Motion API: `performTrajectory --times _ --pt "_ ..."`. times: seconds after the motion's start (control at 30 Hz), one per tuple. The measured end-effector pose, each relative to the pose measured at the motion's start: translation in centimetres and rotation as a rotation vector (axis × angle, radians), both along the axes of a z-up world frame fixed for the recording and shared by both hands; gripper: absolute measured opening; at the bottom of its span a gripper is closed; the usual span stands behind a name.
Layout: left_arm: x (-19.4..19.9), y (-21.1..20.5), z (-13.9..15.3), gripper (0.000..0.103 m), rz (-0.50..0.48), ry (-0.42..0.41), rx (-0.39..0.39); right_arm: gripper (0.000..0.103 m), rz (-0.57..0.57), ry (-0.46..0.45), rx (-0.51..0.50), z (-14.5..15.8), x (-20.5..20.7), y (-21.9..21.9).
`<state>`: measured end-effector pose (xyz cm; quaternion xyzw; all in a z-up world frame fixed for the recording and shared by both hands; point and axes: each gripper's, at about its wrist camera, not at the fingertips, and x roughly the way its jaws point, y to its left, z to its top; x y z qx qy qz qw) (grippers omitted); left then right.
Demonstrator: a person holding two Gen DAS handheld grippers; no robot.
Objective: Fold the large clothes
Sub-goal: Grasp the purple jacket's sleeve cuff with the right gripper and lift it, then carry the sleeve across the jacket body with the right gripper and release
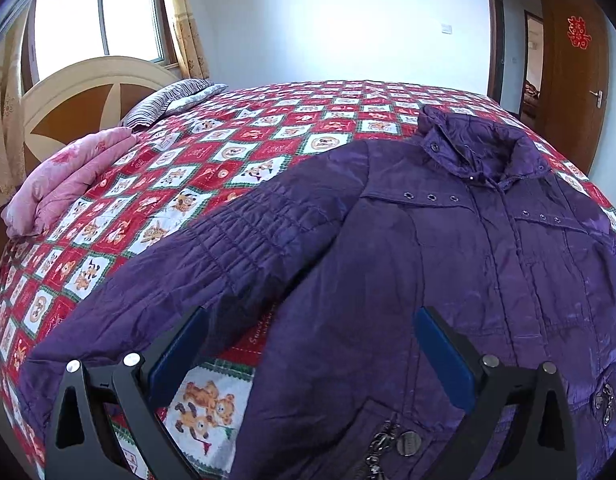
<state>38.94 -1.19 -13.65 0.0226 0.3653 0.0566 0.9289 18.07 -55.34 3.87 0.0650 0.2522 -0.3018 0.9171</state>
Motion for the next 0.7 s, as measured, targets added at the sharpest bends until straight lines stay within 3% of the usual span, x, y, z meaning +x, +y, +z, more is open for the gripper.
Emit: performTrajectory --times 0.17,0.37,0.53,0.7 --pt "0.0 1.4 -0.1 0.102 0.011 0.012 -0.02 0.009 0.146 -0.002 -0.178 3.7 3.8 7.6" --pt "-0.1 3.2 0.4 0.102 0.029 0.002 -0.038 0.009 0.334 0.019 -0.338 4.8 8.6 17.4" --pt "-0.2 5.3 0.9 0.102 0.056 -0.011 -0.056 0.008 0.505 0.062 -0.441 2.7 12.2 26.3" --pt "-0.3 7.4 1.1 0.102 0.091 -0.015 -0.076 0.008 0.68 0.135 -0.489 -1.7 15.3 34.2"
